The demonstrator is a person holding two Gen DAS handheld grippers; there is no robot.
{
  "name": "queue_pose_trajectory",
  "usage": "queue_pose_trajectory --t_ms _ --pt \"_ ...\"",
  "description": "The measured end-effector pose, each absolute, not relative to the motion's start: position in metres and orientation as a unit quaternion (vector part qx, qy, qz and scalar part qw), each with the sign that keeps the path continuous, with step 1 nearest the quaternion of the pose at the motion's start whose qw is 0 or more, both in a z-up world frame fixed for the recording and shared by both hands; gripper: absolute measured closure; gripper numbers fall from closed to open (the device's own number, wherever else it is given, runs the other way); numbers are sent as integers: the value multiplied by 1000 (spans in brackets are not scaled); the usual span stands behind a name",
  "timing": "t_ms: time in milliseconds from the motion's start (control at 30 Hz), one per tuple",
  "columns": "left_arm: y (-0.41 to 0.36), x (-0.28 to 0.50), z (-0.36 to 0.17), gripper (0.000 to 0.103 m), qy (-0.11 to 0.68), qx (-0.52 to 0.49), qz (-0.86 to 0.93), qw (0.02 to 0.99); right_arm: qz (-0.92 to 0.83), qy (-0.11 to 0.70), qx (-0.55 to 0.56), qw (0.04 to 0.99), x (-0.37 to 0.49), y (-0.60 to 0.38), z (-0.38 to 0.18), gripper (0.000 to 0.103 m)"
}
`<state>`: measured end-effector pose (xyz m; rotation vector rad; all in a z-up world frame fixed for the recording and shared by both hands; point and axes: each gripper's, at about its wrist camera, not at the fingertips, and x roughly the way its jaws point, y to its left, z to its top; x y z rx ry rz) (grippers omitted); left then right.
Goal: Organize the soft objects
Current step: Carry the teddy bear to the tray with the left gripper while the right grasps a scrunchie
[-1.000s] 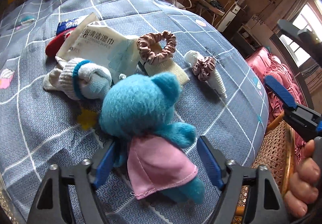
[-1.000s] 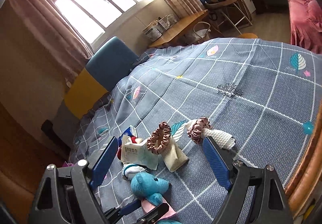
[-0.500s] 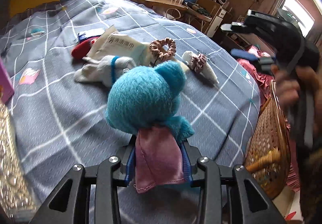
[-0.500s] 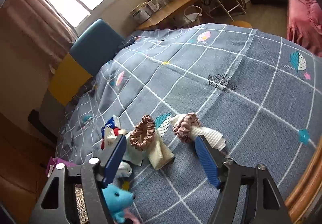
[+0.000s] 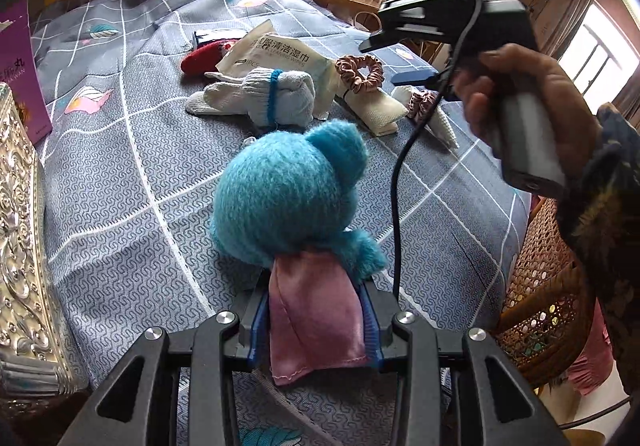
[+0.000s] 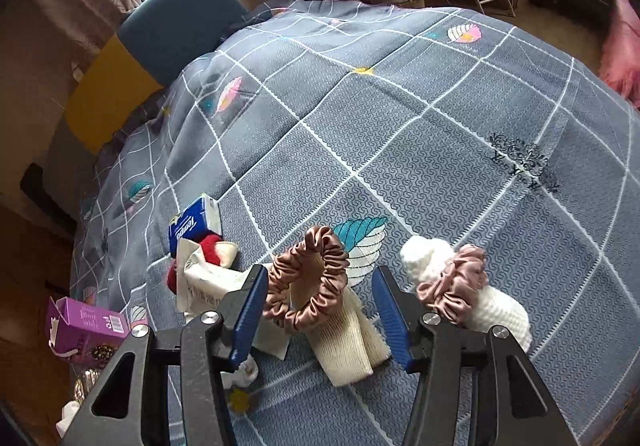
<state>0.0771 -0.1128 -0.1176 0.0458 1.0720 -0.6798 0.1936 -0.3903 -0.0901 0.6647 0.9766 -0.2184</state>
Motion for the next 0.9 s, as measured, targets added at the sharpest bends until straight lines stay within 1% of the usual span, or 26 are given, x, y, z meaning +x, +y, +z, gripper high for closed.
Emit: queue_pose_trajectory --t_ms 67,133,167,200,300,433,567,667,800,900 --pt "-114 77 -118 65 500 22 -317 806 -109 459 307 826 202 -390 -98 48" --pt "-113 77 -119 65 501 18 -317 805 -110 471 295 824 208 -389 -104 62" --pt "-111 75 -116 66 500 18 -317 806 -111 470 290 826 209 -388 -105 82" --pt "-111 74 -113 66 496 19 -318 808 -113 467 285 829 209 -388 -103 93" --pt "-113 77 -100 67 483 26 -318 815 -96 448 291 840 207 -390 -96 94" --pt "-113 96 -66 68 468 5 -312 827 -93 427 300 848 200 -393 -87 94" --pt "-116 130 -26 67 456 -7 -292 841 -99 415 288 857 196 -393 -78 94" --pt "-111 170 6 67 449 -13 -267 852 -99 412 256 869 197 -385 -73 94" --pt "-77 228 44 67 424 -32 -199 883 -89 407 219 882 198 -373 -67 94" --pt "-24 258 68 67 406 -55 -130 903 -77 401 208 889 199 -368 -64 94"
